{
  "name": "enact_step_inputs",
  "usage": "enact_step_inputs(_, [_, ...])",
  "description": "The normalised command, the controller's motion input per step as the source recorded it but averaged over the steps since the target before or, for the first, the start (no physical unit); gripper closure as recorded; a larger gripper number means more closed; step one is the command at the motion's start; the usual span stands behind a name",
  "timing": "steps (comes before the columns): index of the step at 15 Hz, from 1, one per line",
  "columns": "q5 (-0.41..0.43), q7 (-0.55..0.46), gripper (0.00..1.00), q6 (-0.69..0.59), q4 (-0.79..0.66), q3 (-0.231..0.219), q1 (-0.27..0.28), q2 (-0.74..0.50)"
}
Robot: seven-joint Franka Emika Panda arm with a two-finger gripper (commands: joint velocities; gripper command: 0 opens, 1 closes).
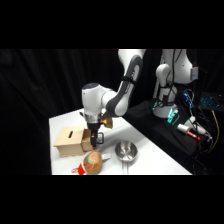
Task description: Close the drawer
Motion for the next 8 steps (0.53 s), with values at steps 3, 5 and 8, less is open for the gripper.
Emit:
enact_step_inputs(3, [0.021, -0.15, 0.00, -0.18, 0.40, -0.073, 0.015, 0.15])
enact_step_inputs(5, [0.006, -0.14, 0.00, -0.18, 0.41, -0.064, 0.018, 0.18])
enact_step_inputs(8, [-0.011, -0.12, 0.00, -0.21, 0.43, -0.060, 0.026, 0.19])
